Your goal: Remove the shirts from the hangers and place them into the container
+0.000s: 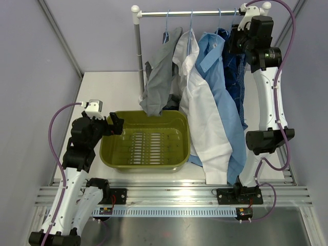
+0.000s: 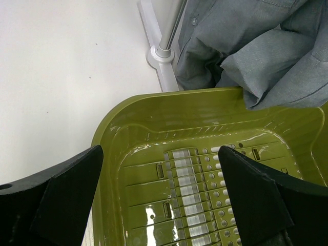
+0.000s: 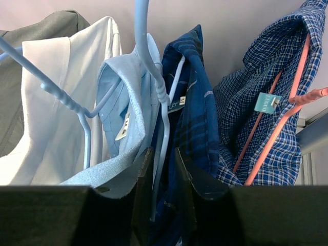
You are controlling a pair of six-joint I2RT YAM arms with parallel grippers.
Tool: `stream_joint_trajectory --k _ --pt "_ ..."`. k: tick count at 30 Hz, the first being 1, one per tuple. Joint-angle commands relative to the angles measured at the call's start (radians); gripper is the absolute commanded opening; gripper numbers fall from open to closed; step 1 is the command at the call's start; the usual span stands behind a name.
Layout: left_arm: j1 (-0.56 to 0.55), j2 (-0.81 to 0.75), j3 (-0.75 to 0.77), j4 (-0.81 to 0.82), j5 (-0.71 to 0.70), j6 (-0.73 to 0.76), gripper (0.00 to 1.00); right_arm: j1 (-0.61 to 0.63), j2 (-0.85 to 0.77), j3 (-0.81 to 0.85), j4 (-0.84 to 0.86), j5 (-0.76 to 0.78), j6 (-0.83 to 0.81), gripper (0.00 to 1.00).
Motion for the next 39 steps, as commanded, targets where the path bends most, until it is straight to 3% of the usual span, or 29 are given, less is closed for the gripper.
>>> stream_joint_trajectory --k 1,4,5,9,25,39 --pt "-0.005 -0.002 0.031 0.044 0.02 0.01 0.99 0.001 0.003 0.004 0.004 -0.019 0.004 0.29" --pt "-0.005 0.001 0.031 0.042 0.02 0.01 0.99 0.001 0.02 0.004 -0.003 -0.014 0.0 0.22" --pt "-0.005 0.004 0.031 0.042 0.02 0.01 0.99 0.001 0.023 0.007 -0.003 -0.011 0.0 0.14" --pt "-0.004 0.002 0.03 0.042 0.019 0.012 0.99 0.001 0.023 0.029 0.003 0.009 -0.016 0.0" --pt "-0.005 0.009 0.031 0.042 0.026 0.012 0.99 0.001 -0.095 0.096 0.051 -0.008 -0.019 0.0" --pt "-0.005 -0.007 0.03 0.05 0.046 0.012 0.99 0.001 -0.248 -0.041 0.071 -0.011 -0.086 0.0"
